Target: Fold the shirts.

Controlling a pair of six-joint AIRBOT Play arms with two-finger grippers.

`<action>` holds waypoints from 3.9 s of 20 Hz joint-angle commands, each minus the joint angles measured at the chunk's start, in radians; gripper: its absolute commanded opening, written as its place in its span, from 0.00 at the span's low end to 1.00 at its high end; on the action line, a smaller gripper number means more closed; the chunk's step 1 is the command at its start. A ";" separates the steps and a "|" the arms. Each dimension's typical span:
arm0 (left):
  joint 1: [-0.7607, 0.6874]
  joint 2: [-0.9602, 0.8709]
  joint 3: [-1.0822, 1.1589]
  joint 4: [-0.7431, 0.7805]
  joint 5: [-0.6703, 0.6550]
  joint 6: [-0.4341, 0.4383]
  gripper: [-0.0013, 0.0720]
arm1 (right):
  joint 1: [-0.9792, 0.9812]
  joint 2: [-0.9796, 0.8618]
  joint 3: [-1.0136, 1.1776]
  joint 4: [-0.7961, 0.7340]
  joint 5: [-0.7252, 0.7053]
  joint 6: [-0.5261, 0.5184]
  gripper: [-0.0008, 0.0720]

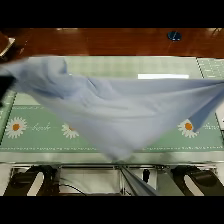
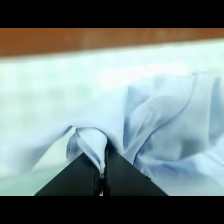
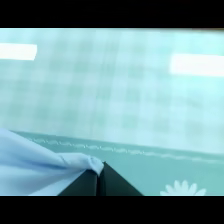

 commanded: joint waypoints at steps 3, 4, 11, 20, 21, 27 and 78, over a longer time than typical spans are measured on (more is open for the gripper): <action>-0.050 0.015 -0.517 -0.164 0.196 -0.004 0.05 | 0.000 -0.262 -0.167 0.044 -0.237 -0.006 0.04; -0.067 0.010 -0.593 -0.175 0.259 -0.003 0.05 | 0.000 -0.336 -0.161 0.047 -0.278 -0.004 0.04; -0.148 -0.272 -0.721 -0.196 0.474 -0.004 0.29 | 0.000 -0.774 -0.053 0.222 -0.333 0.010 0.04; 0.163 -0.372 -0.164 0.052 0.080 0.017 0.71 | -0.283 -0.558 -0.058 -0.123 0.028 -0.042 0.57; 0.208 -0.374 -0.148 0.018 0.110 -0.019 0.71 | -0.346 -0.475 -0.148 -0.134 -0.021 -0.023 0.57; 0.167 -0.729 -0.170 -0.262 -0.105 0.208 0.71 | -0.490 -0.185 -0.752 0.246 -0.143 -0.167 0.57; 0.282 -0.409 0.401 -0.699 0.220 0.216 0.05 | 0.005 -0.406 0.621 0.550 -0.166 -0.204 0.04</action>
